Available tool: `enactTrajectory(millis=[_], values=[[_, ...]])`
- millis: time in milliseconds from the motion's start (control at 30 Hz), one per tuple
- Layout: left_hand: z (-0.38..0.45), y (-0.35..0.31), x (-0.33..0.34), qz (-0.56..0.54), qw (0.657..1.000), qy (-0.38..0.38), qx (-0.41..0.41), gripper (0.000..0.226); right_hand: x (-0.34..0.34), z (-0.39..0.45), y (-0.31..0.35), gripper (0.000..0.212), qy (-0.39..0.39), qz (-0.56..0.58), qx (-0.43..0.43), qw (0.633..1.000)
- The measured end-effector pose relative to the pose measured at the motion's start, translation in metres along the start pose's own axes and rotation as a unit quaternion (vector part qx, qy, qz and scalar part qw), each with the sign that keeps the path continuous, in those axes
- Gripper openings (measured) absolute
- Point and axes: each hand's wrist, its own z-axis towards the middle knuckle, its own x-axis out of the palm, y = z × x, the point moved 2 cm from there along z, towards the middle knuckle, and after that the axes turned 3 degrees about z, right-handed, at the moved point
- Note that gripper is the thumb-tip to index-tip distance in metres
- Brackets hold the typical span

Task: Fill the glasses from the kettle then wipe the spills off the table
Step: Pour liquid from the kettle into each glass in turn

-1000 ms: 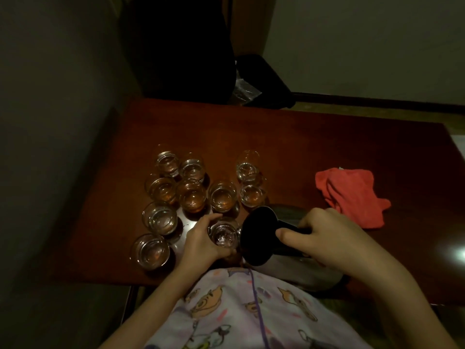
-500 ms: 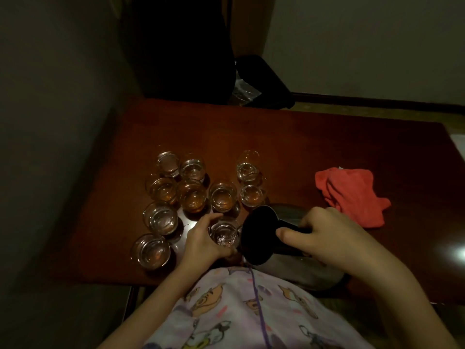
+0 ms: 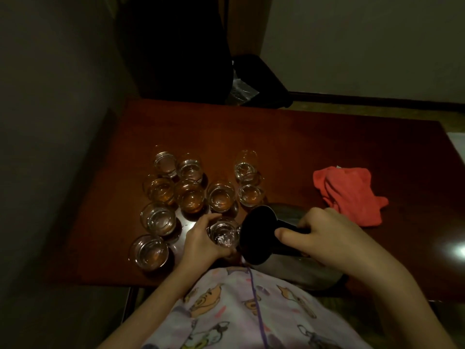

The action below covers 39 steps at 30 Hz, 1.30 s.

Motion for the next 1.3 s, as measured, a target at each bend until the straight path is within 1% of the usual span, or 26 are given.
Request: enactTrajectory(millis=[567, 733, 1067, 1300], values=[[-0.0005, 0.0036, 0.0029, -0.004, 1.0, -0.002, -0.001, 0.081, 0.0019, 0.002, -0.0016, 0.052, 0.004, -0.003, -0.004, 1.0], [-0.0005, 0.0014, 0.0019, -0.01, 1.0, -0.001, 0.0, 0.078, 0.0015, 0.0019, -0.0009, 0.053, 0.002, -0.004, -0.007, 1.0], [-0.0006, 0.0033, 0.0034, -0.008, 1.0, -0.001, -0.001, 0.08, 0.004, -0.0001, -0.0028, 0.053, 0.003, 0.0, -0.009, 1.0], [0.0024, 0.0073, 0.0052, 0.0, 1.0, 0.001, 0.012, 0.08, 0.0035, -0.0007, -0.0007, 0.052, 0.001, -0.001, -0.004, 1.0]])
